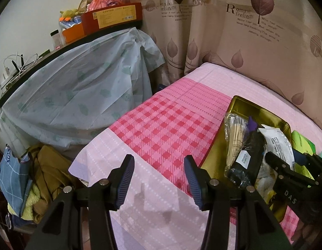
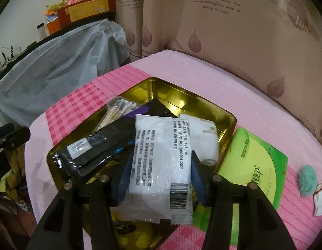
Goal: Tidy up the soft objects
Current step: 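Carry the white packet into the gold tin and open the right gripper, then grasp the white sock with the right gripper and lift it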
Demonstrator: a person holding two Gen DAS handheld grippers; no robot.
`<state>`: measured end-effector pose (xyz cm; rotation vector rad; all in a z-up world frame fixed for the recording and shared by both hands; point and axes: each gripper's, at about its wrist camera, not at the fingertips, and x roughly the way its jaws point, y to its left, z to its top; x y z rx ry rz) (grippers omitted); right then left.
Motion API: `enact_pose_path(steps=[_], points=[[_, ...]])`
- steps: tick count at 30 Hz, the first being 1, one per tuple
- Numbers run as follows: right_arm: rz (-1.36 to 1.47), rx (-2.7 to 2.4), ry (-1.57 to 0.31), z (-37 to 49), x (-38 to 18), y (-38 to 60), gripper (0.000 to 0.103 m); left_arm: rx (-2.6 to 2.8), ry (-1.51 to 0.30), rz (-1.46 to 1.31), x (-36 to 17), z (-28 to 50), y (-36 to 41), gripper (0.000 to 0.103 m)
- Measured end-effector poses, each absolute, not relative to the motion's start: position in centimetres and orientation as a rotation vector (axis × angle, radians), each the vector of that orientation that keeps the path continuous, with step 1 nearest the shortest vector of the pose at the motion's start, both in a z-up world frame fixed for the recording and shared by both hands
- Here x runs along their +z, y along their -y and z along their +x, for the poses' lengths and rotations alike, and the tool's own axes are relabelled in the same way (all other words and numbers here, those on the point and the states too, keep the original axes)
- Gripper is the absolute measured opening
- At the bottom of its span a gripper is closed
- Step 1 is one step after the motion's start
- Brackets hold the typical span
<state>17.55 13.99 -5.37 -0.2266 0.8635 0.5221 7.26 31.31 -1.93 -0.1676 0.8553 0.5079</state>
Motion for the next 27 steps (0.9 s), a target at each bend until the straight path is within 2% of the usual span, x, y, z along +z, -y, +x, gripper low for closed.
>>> enact_pose_path(steps=[8, 13, 18, 27], points=[[-0.202, 0.555, -0.835, 16.5, -4.1, -13.7, 0.074, 0.505, -0.855, -0.158, -1.9, 7.4, -31.2, 0.051], [-0.181, 0.565, -0.822, 15.9, -3.3, -13.2, 0.076, 0.502, -0.850, -0.145, -1.8, 7.4, -30.9, 0.051], [-0.138, 0.574, -0.804, 15.3, -2.0, -12.1, 0.084, 0.499, -0.849, -0.132, -1.9, 7.4, -30.8, 0.051], [-0.105, 0.521, -0.764, 14.1, -0.4, -6.9, 0.087, 0.497, -0.847, -0.116, -1.9, 7.5, -30.5, 0.051]])
